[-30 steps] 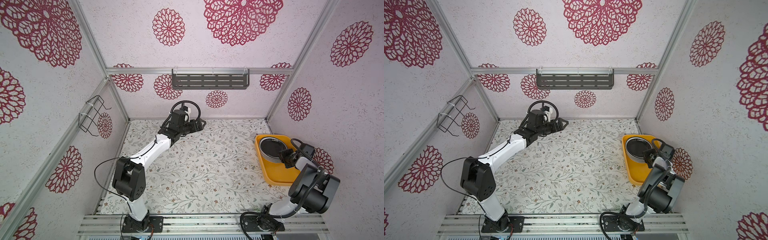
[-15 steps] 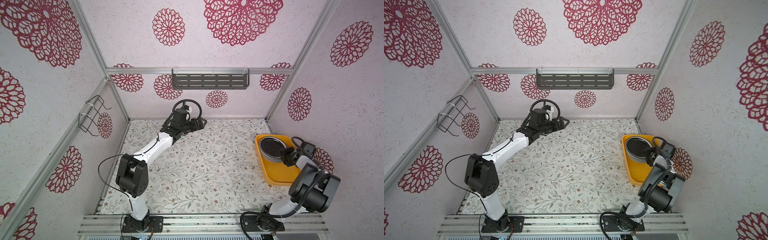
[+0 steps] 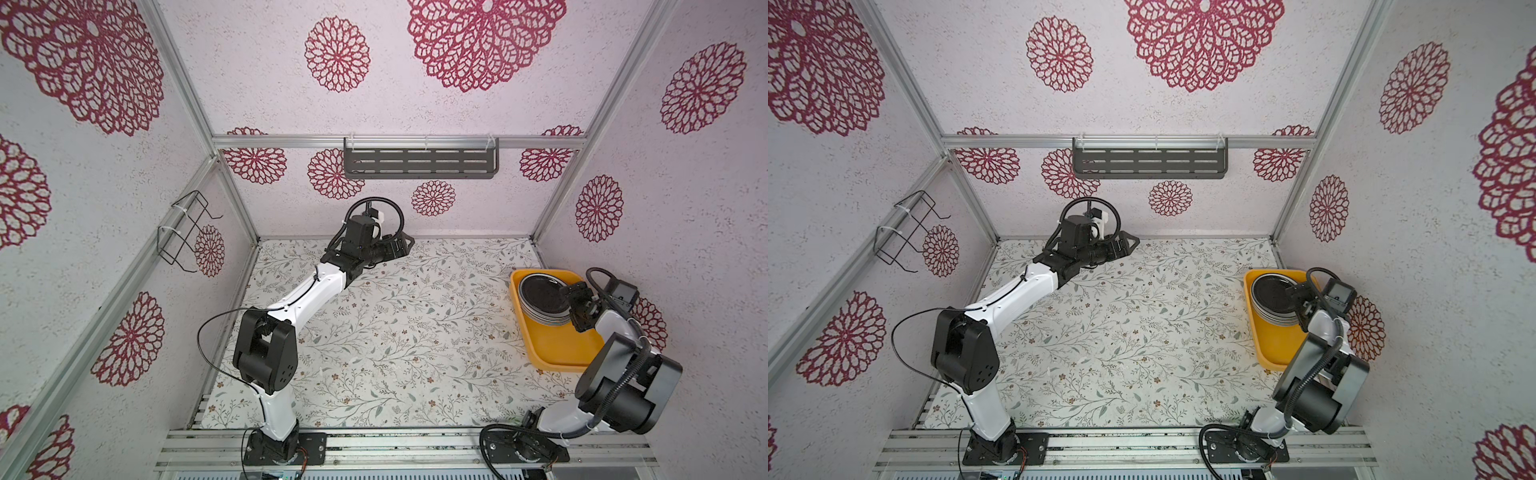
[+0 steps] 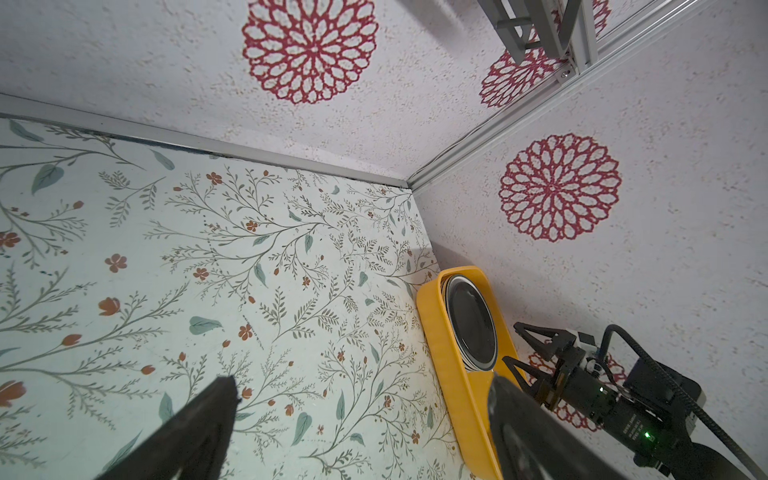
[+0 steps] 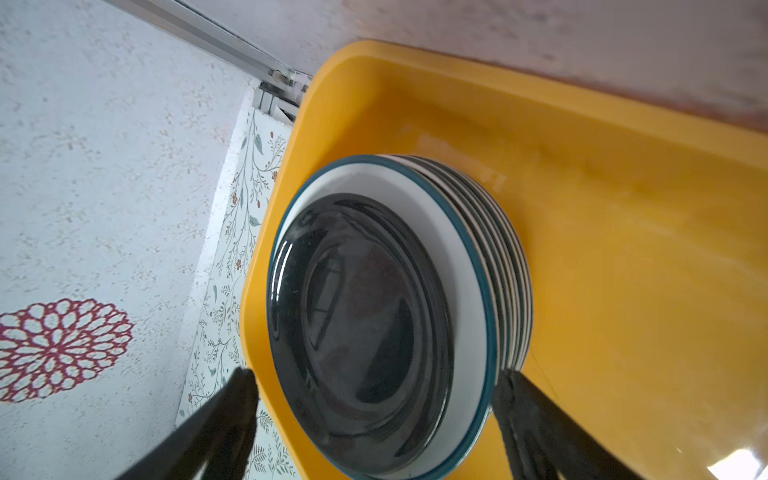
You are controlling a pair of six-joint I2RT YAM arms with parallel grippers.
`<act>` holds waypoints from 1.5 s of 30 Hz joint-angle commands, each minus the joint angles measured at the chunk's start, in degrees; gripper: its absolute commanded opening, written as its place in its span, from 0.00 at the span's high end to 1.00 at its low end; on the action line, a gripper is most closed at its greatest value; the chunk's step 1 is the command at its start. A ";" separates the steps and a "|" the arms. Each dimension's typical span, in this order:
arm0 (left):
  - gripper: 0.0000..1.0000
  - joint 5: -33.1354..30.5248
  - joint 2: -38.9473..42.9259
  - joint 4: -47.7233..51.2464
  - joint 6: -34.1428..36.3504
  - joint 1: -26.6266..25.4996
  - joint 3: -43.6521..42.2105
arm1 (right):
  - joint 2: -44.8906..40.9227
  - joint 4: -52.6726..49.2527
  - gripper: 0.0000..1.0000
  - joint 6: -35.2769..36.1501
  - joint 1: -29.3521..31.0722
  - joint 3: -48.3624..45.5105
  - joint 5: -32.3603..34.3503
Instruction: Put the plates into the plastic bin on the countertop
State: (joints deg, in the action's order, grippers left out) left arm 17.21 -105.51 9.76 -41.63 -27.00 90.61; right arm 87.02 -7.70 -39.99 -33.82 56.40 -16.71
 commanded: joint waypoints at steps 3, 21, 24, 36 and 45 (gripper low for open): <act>0.03 -0.77 -0.22 -1.81 -0.10 -0.24 0.30 | -3.91 0.07 0.01 2.25 0.23 2.12 0.06; 0.03 -9.76 10.15 -4.68 2.41 4.77 -10.01 | -7.42 -2.76 0.01 9.97 18.58 10.31 10.92; 0.03 -11.51 13.39 -5.70 2.40 7.56 -13.75 | -6.88 -1.56 0.01 11.67 23.12 11.97 13.52; 0.03 -20.34 26.94 -9.24 5.76 19.12 -29.01 | -1.39 4.33 0.01 18.60 39.09 15.25 23.45; 0.03 -33.51 34.78 -12.37 17.51 24.94 -40.67 | -1.78 9.91 0.01 24.78 48.00 6.31 34.62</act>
State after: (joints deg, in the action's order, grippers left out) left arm -10.39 -72.55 -0.12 -30.39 -2.96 52.34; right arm 87.00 -1.13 -18.46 13.41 65.14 11.94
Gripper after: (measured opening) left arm 0.971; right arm 0.989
